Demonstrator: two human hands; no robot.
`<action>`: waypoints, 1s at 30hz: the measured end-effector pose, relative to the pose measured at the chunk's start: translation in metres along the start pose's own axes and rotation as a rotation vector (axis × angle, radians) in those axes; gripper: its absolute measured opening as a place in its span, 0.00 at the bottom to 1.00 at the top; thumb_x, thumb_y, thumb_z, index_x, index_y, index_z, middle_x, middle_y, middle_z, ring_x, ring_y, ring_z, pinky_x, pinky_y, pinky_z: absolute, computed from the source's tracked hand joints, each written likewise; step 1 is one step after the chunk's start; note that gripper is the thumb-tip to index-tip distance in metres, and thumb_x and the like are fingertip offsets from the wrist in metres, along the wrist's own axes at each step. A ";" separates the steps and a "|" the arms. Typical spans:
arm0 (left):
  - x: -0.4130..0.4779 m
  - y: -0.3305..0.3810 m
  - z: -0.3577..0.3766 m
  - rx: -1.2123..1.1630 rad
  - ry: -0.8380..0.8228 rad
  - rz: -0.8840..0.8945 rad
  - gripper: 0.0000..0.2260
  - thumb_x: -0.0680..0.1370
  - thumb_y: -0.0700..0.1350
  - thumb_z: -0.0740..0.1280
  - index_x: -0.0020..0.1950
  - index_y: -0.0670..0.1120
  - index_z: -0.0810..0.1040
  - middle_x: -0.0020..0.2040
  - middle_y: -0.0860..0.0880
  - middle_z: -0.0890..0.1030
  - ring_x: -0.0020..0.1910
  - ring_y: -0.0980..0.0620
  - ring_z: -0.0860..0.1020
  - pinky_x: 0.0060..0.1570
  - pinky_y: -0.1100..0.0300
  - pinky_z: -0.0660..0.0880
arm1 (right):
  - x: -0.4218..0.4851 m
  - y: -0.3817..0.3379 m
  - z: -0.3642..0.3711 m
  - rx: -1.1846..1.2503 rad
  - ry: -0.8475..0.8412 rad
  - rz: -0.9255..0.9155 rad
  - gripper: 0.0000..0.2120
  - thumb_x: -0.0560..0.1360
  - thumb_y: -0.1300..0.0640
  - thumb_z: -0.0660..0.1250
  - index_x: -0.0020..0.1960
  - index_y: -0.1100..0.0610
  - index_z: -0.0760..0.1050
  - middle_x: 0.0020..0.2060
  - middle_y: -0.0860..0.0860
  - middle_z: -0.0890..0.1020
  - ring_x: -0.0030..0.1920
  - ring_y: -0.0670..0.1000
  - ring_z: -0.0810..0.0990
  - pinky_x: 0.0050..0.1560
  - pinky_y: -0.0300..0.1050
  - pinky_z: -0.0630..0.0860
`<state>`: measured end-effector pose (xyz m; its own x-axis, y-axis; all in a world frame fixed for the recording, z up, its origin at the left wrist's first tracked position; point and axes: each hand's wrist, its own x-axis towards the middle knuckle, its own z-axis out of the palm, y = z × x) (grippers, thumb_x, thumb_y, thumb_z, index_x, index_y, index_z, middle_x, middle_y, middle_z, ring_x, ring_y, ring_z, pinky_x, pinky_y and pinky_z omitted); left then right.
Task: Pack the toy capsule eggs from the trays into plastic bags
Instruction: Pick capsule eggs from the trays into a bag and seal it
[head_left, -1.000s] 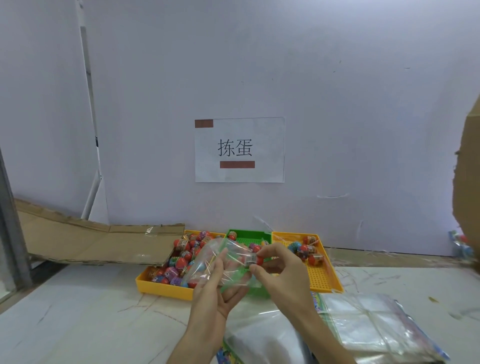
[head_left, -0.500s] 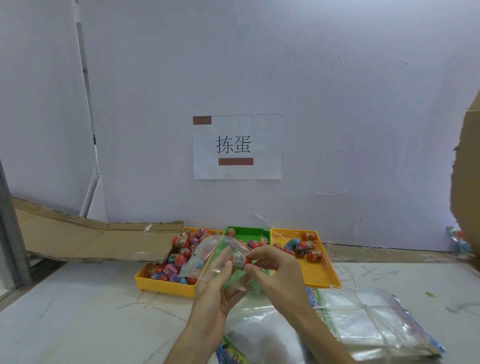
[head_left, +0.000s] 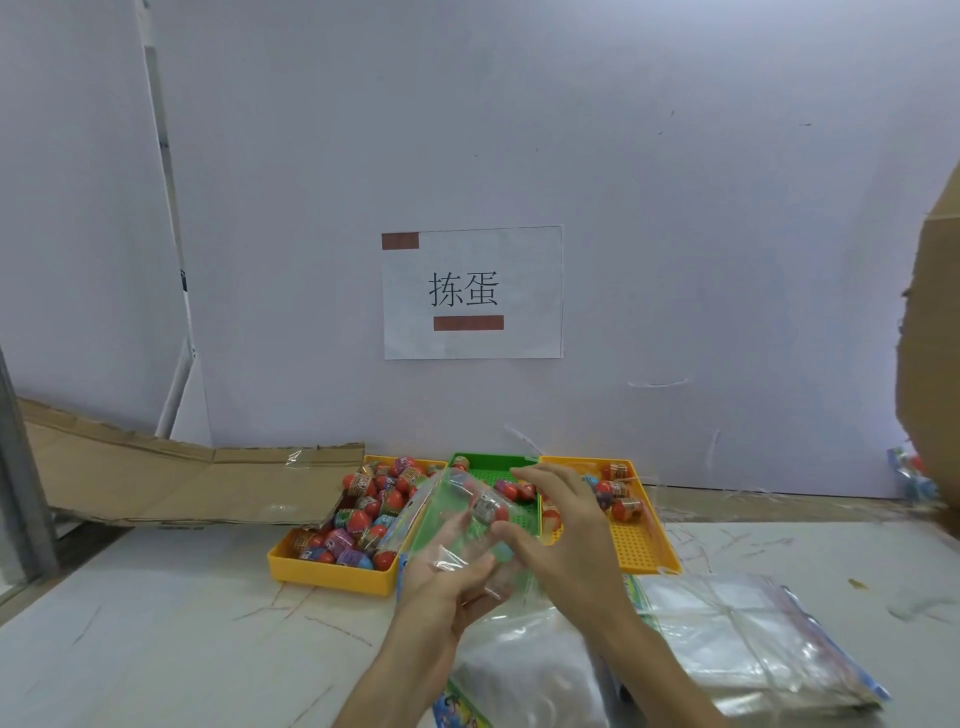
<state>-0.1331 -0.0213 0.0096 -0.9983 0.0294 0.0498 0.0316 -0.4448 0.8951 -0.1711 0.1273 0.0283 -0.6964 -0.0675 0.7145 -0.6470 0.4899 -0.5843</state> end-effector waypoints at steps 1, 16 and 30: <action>-0.001 0.000 0.001 0.001 -0.005 0.000 0.22 0.75 0.31 0.70 0.64 0.51 0.76 0.55 0.42 0.86 0.51 0.40 0.86 0.44 0.52 0.85 | 0.000 0.001 0.000 0.011 -0.028 -0.012 0.19 0.71 0.54 0.79 0.61 0.50 0.81 0.56 0.40 0.79 0.60 0.39 0.76 0.61 0.33 0.71; -0.006 0.011 0.009 -0.057 0.049 -0.015 0.19 0.74 0.58 0.68 0.55 0.47 0.87 0.53 0.38 0.85 0.52 0.38 0.85 0.53 0.41 0.82 | -0.005 0.004 0.011 0.090 -0.047 -0.051 0.11 0.73 0.58 0.77 0.53 0.50 0.84 0.45 0.39 0.84 0.48 0.43 0.83 0.49 0.41 0.80; -0.007 0.008 0.012 -0.022 -0.073 -0.062 0.16 0.79 0.46 0.63 0.63 0.39 0.80 0.60 0.39 0.84 0.61 0.39 0.82 0.48 0.50 0.82 | -0.007 0.001 0.010 0.071 -0.047 -0.100 0.20 0.74 0.57 0.76 0.64 0.48 0.79 0.55 0.37 0.83 0.57 0.38 0.80 0.57 0.39 0.78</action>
<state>-0.1257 -0.0140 0.0220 -0.9922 0.1220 0.0272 -0.0322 -0.4598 0.8875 -0.1699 0.1198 0.0185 -0.6398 -0.1550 0.7527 -0.7334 0.4160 -0.5377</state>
